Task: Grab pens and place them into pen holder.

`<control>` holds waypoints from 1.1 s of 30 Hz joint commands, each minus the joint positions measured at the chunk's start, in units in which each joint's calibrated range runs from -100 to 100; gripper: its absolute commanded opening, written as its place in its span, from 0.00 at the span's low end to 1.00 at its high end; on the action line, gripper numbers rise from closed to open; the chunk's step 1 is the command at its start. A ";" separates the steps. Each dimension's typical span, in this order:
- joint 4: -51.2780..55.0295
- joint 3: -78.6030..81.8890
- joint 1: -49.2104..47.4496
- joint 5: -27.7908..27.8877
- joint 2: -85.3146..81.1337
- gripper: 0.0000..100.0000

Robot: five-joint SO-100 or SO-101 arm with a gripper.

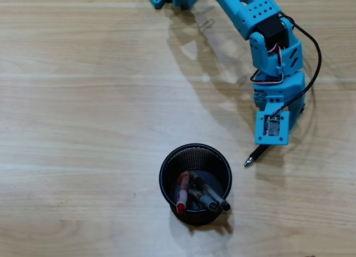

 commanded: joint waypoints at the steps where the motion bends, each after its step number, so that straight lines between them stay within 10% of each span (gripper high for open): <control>1: 0.56 0.99 -0.50 -0.77 0.18 0.04; 14: 0.65 0.45 0.13 -0.41 -0.75 0.02; 33: 9.26 -1.45 14.11 21.59 -28.80 0.02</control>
